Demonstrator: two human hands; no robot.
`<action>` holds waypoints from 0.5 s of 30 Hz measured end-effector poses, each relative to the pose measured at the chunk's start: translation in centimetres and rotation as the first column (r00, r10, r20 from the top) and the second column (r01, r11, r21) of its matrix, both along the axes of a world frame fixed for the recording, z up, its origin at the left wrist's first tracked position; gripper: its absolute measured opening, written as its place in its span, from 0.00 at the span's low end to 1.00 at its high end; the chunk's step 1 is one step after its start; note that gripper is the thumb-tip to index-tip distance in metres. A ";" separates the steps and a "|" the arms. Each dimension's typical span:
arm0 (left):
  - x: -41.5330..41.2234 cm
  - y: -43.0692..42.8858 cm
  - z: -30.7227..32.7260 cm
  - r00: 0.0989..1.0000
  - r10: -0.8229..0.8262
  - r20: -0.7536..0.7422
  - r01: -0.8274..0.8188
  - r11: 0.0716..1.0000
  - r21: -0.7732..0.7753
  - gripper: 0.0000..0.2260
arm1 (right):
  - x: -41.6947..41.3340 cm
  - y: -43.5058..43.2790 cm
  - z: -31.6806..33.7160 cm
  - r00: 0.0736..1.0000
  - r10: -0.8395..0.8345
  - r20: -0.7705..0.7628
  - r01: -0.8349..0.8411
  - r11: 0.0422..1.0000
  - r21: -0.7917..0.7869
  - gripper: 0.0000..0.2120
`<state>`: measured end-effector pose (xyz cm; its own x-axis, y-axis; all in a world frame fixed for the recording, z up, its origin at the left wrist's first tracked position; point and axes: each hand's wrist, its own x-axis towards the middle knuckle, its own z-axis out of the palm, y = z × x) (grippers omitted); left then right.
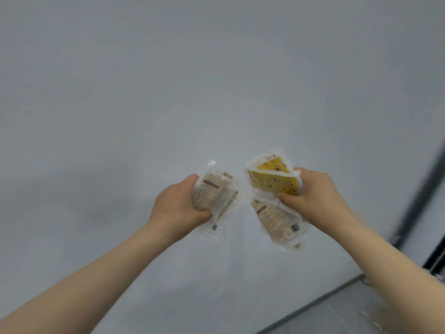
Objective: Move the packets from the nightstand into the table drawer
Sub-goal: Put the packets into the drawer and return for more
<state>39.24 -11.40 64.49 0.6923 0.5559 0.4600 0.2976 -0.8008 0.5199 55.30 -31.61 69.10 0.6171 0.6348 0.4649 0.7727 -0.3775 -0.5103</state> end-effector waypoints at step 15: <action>22.2 -14.6 2.2 0.882 -0.472 0.001 0.472 0.881 0.021 0.15 | 10.9 -19.8 2.1 0.864 -0.500 0.064 0.503 0.863 -0.049 0.12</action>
<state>61.48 -26.04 66.69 0.8675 0.1550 0.4727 -0.1213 -0.8557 0.5031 66.16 -51.38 71.23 0.8384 0.2736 0.4715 0.4927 -0.7503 -0.4408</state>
